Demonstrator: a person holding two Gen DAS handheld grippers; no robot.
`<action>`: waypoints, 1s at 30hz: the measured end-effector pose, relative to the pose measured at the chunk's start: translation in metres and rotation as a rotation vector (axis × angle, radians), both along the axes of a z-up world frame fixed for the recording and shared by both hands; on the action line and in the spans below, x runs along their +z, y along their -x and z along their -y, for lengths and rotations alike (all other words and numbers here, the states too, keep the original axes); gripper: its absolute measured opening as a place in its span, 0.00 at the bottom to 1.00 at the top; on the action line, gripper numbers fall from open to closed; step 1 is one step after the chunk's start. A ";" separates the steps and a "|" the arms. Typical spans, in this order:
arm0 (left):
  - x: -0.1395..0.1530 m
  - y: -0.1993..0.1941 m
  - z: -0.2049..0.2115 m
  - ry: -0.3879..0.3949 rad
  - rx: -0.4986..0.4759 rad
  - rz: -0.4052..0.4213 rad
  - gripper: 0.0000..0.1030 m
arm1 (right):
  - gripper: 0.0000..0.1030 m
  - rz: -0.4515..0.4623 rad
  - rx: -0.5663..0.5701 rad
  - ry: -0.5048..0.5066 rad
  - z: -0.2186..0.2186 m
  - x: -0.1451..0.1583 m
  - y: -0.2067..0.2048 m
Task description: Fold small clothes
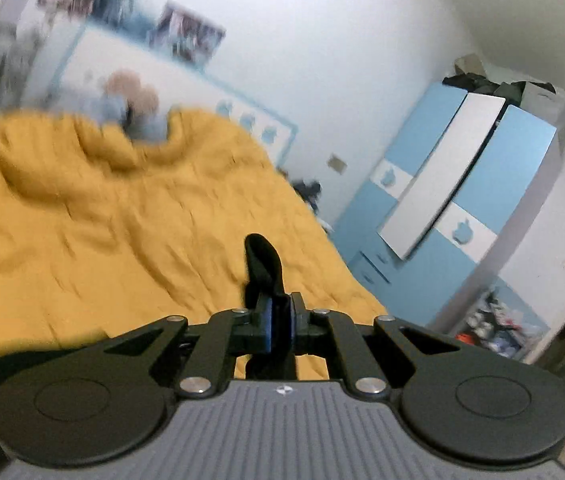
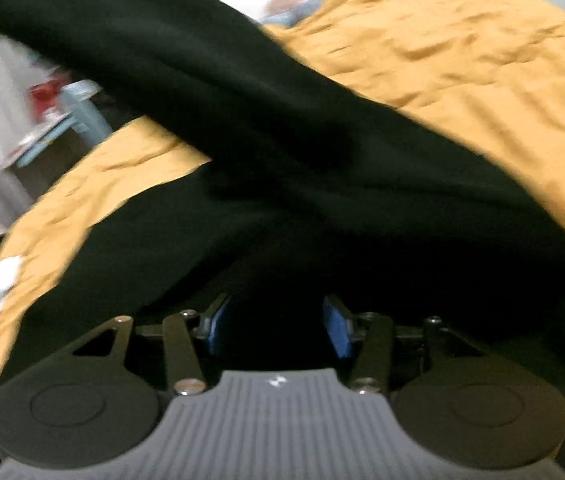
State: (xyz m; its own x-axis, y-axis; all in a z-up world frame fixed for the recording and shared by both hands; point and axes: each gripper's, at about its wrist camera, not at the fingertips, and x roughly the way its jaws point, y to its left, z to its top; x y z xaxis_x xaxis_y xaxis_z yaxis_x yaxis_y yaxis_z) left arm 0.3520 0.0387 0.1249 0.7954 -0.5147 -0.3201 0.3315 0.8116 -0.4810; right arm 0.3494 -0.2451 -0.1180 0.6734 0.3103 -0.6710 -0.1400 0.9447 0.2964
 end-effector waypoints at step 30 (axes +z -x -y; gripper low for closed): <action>-0.191 0.018 -0.140 -0.123 0.252 -0.502 0.44 | 0.40 -0.088 -0.082 0.137 0.084 0.037 0.085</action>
